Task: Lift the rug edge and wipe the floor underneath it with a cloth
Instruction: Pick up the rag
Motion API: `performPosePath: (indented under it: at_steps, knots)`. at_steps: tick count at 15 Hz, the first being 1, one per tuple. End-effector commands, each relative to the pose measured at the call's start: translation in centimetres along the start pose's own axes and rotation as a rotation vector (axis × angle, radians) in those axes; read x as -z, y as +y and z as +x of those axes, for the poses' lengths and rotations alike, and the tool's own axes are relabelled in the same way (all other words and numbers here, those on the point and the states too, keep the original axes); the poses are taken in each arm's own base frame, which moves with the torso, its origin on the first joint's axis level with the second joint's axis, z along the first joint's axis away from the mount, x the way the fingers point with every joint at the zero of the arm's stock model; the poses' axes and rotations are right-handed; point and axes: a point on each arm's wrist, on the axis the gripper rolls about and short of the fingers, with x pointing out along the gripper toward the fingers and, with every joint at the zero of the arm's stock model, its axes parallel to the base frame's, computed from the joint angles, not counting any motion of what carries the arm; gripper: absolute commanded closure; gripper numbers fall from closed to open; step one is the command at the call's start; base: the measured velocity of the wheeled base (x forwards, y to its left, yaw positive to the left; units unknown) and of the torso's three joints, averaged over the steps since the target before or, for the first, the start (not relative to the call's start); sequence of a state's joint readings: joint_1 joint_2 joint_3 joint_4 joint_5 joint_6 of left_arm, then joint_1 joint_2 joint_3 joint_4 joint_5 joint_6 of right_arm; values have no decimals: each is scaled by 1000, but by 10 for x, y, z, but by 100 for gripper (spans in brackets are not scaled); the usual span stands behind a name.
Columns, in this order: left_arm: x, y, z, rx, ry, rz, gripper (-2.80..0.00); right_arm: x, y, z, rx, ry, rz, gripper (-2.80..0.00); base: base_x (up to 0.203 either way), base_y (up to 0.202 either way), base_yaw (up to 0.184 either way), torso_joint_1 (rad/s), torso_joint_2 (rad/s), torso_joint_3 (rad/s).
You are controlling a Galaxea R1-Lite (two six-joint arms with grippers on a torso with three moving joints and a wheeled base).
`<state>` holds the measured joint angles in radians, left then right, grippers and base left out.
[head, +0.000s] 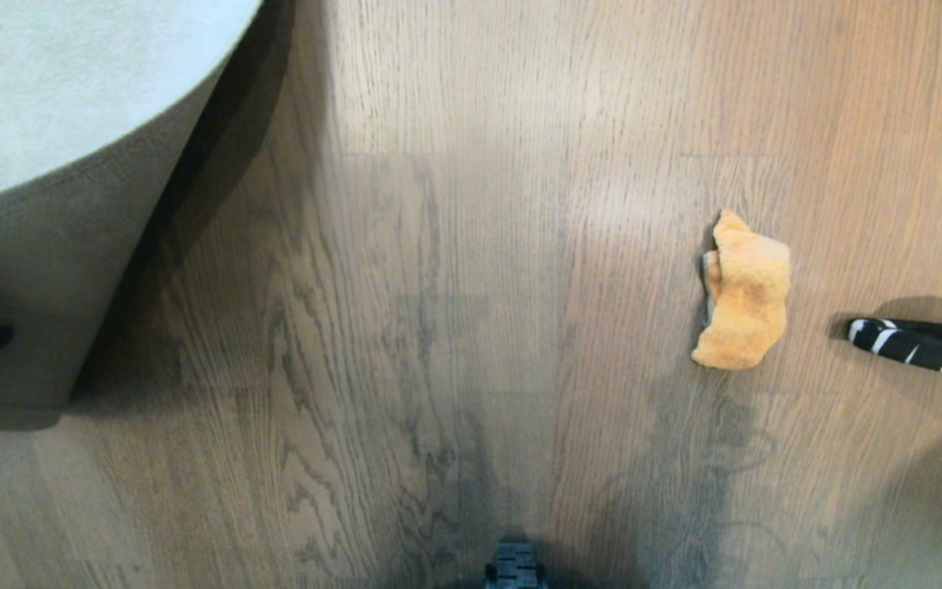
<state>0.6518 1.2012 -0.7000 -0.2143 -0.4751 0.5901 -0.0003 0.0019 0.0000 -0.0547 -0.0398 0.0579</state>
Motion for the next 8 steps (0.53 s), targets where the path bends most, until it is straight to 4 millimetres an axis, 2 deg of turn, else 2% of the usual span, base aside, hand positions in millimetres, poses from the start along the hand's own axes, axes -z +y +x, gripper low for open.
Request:
performPosePath:
  at_steps: [1,5,8]
  knots:
    - [-3,16,10,-30,7,17,0,0,0,0,0,-1,0,0,0,0,0,0,0,0]
    - [-16,34,8,-90,-14,105,0,0,0,0,0,-1,0,0,0,0,0,0,0,0]
    - [-26,38,4,-112,-41,131,0,0,0,0,0,-1,0,0,0,0,0,0,0,0]
